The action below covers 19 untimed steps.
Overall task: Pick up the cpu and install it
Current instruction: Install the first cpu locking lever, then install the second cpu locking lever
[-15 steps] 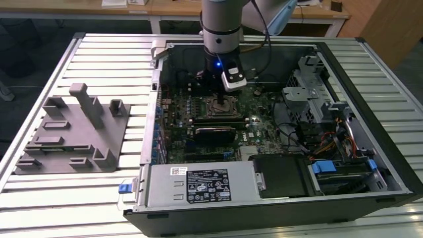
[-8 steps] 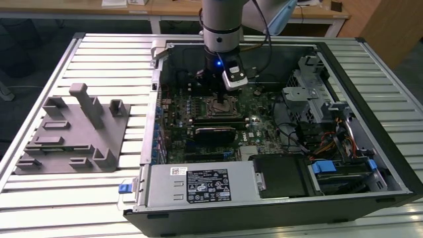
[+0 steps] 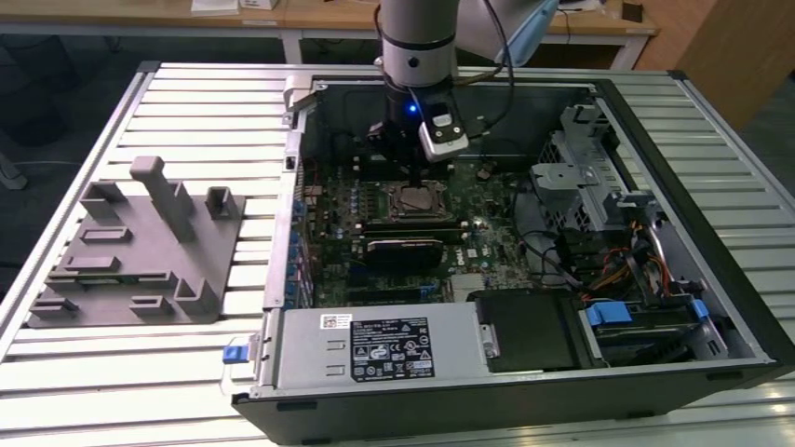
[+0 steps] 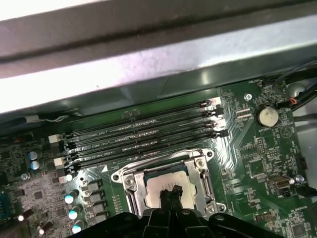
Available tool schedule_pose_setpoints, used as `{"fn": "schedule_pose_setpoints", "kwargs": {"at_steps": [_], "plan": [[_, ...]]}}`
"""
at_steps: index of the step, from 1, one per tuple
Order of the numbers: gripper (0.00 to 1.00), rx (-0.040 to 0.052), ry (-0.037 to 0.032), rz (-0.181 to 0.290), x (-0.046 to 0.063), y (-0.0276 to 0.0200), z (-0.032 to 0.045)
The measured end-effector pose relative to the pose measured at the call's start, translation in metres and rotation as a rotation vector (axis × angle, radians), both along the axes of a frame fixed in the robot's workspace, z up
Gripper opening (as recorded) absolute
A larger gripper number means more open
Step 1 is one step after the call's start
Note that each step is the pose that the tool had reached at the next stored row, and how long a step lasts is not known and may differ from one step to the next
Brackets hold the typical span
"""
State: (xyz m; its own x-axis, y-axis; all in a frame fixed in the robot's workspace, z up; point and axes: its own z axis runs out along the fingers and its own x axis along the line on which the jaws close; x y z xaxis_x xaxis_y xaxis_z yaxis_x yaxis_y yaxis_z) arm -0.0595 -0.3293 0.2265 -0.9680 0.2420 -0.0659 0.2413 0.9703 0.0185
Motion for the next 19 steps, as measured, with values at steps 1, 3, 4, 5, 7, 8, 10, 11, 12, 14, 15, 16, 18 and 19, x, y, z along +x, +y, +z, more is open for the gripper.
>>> {"fn": "schedule_pose_setpoints", "kwargs": {"at_steps": [1,3,4,5,7,8,10,11,12,14,15,16,18,19], "plan": [[0.11,0.0002,-0.0001,0.000,0.0000,0.0000,0.0001],[0.11,0.0003,-0.0002,0.000,0.0000,0.0000,0.0001],[0.11,0.0001,0.0000,0.000,0.0000,0.0000,0.0008],[0.11,0.0001,0.0000,0.000,0.0000,0.0000,0.0014],[0.11,0.0000,0.0000,0.000,0.0000,0.0000,0.0015],[0.11,0.0000,0.0000,0.000,0.0000,0.0000,0.0015],[0.11,0.0001,0.0000,0.000,0.0000,0.0000,0.0016],[0.11,0.0000,0.0000,0.000,0.0000,0.0000,0.0017],[0.11,0.0001,0.0000,0.000,0.0000,0.0000,0.0017],[0.11,0.0000,0.0000,0.000,0.0000,0.0000,0.0018],[0.11,-0.0002,0.0002,0.000,0.0000,0.0000,0.0021],[0.11,-0.0005,0.0003,0.000,-0.0001,-0.0001,0.0030],[0.11,0.0000,0.0000,0.000,0.0000,0.0000,0.0055],[0.11,0.0000,0.0000,0.000,0.0000,0.0000,0.0073]]}}
